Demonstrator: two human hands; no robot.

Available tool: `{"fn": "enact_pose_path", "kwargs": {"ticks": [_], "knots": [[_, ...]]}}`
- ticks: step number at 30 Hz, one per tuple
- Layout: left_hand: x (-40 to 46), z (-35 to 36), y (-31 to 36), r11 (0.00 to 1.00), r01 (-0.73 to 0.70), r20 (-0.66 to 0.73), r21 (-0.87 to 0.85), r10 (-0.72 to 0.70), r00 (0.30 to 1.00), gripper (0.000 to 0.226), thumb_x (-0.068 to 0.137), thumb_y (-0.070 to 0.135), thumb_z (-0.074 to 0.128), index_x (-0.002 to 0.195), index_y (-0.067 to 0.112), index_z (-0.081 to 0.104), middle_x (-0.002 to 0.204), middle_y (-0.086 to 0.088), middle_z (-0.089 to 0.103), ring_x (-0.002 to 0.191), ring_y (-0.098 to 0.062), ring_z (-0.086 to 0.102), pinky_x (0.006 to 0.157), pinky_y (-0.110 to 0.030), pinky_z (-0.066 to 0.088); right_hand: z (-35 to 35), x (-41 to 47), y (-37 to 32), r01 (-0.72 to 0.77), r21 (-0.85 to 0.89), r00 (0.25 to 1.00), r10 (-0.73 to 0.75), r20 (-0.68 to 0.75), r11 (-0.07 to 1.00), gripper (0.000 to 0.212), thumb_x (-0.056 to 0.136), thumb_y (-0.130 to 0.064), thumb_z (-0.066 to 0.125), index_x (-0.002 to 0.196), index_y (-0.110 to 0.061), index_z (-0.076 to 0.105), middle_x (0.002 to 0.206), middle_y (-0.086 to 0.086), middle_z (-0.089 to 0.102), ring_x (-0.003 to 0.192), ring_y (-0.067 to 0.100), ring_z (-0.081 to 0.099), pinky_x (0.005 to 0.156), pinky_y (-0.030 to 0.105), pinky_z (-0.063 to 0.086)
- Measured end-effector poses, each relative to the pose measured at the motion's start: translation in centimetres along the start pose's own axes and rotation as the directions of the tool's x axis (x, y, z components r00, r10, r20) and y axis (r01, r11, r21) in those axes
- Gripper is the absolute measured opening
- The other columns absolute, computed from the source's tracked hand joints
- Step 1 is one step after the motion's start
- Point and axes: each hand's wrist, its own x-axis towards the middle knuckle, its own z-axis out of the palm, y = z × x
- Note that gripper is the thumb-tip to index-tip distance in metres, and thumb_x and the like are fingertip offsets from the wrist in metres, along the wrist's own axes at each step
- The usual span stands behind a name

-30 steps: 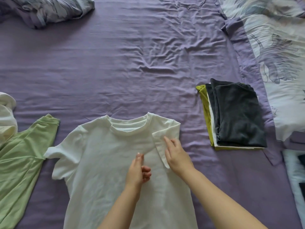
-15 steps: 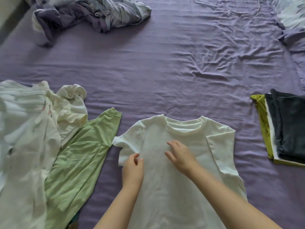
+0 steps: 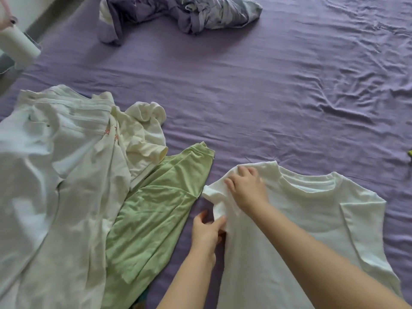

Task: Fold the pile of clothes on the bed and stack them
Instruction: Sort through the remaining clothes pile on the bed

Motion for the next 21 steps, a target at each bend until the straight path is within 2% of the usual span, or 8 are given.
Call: {"fn": "enact_pose_path", "kwargs": {"ticks": [3,6,9,12,15,17,19,21], "knots": [[-0.5,-0.1,-0.2,0.998,-0.023,0.064,0.051,0.020,0.998,0.034,0.086,0.001,0.065,0.119,0.002,0.059,0.078,0.002,0.067,0.046,0.002,0.055,0.041,-0.011,0.039,-1.2,0.9,-2.1,0.172,0.209,0.973,-0.198,0.115,0.963,0.032,0.100,-0.024,0.043,0.128,-0.017,0.058,0.136,0.004,0.053,0.118,0.024,0.052,0.094,0.031,0.041],[-0.6,-0.5,-0.5,0.994,-0.087,0.020,0.067,0.086,0.996,0.026,0.085,-0.004,0.063,0.109,0.008,0.064,0.085,0.000,0.069,0.051,0.000,0.052,0.043,-0.009,0.038,-1.0,0.6,-4.3,0.148,0.320,0.921,-0.249,0.301,0.936,0.039,0.097,-0.045,0.045,0.123,-0.021,0.060,0.128,0.001,0.052,0.109,0.019,0.056,0.089,0.029,0.042],[-1.0,-0.6,-0.7,0.990,-0.134,0.033,0.052,0.132,0.991,0.032,0.083,-0.011,0.059,0.105,0.012,0.064,0.089,-0.001,0.069,0.057,-0.003,0.050,0.046,-0.009,0.039,-0.1,0.1,-5.2,0.194,0.134,0.939,-0.223,0.261,0.972,0.045,0.086,-0.060,0.053,0.120,-0.031,0.059,0.128,-0.003,0.039,0.108,0.019,0.056,0.088,0.030,0.046],[-1.7,-0.2,-1.2,0.987,-0.146,0.070,0.062,0.141,0.988,0.031,0.081,-0.013,0.059,0.108,0.002,0.063,0.083,-0.001,0.065,0.057,-0.004,0.049,0.049,-0.012,0.038,0.5,-0.1,-5.8,0.213,0.015,0.956,-0.211,0.202,0.977,0.030,0.087,-0.035,0.057,0.112,-0.017,0.060,0.121,0.005,0.044,0.100,0.027,0.056,0.074,0.029,0.043],[-2.5,0.3,-1.6,0.989,-0.142,0.049,0.047,0.140,0.989,0.029,0.080,-0.013,0.057,0.101,0.005,0.064,0.089,-0.005,0.071,0.061,-0.009,0.054,0.051,-0.019,0.041,0.0,-0.2,-5.3,0.115,0.272,0.986,-0.144,0.090,0.956,0.017,0.086,-0.019,0.055,0.093,-0.006,0.063,0.100,0.009,0.057,0.090,0.024,0.056,0.073,0.029,0.042],[-2.9,0.6,-1.6,0.972,-0.209,0.001,0.112,0.210,0.978,0.027,0.080,-0.010,0.058,0.091,0.013,0.067,0.087,-0.002,0.073,0.064,-0.007,0.061,0.057,-0.019,0.047,-1.5,-0.4,-3.6,-0.001,0.551,0.999,-0.028,0.044,0.834,0.009,0.084,-0.016,0.060,0.084,-0.008,0.065,0.084,0.003,0.061,0.078,0.013,0.055,0.066,0.020,0.040],[-3.2,1.1,-1.8,0.924,-0.306,0.010,0.230,0.312,0.950,0.026,0.081,-0.004,0.061,0.087,0.020,0.068,0.089,0.000,0.072,0.075,-0.005,0.065,0.070,-0.020,0.052,-3.0,-1.4,-1.0,-0.113,0.786,0.994,0.067,0.091,0.608,0.005,0.085,-0.010,0.061,0.084,-0.010,0.066,0.079,-0.002,0.061,0.071,0.006,0.054,0.062,0.013,0.041],[-3.8,2.1,-2.3,0.868,-0.380,0.091,0.319,0.371,0.924,0.024,0.082,0.001,0.063,0.091,0.023,0.068,0.097,-0.003,0.069,0.082,-0.008,0.064,0.081,-0.025,0.053,-3.9,-2.8,2.0,-0.184,0.912,0.979,0.146,0.139,0.365,0.013,0.087,-0.004,0.054,0.083,-0.005,0.066,0.082,0.005,0.060,0.072,0.009,0.054,0.063,0.016,0.045]]}}
